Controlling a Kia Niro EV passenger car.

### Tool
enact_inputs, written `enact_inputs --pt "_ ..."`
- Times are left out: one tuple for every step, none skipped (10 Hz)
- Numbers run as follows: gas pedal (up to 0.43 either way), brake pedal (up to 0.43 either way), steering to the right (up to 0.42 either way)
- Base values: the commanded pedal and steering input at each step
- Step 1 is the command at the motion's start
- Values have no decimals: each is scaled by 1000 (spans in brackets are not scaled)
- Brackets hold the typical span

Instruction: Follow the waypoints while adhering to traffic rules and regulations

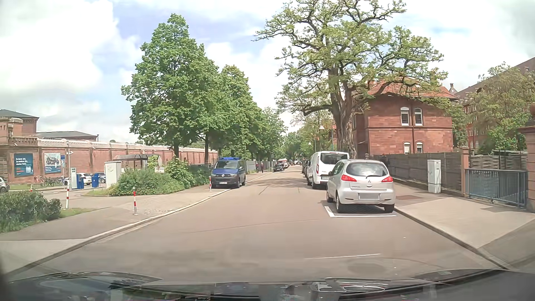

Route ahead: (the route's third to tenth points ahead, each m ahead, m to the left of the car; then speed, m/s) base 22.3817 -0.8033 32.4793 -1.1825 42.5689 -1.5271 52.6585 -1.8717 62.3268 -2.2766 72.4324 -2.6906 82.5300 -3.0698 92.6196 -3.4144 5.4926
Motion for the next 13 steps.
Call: enact_inputs --pt "118 0 -53" --pt "118 0 -35" --pt "118 0 -20" --pt "118 0 -10" --pt "118 0 1" --pt "118 0 6" --pt "118 0 7" --pt "118 0 11" --pt "118 0 15" --pt "118 0 18" --pt "118 0 20" --pt "118 0 22" --pt "118 0 24"
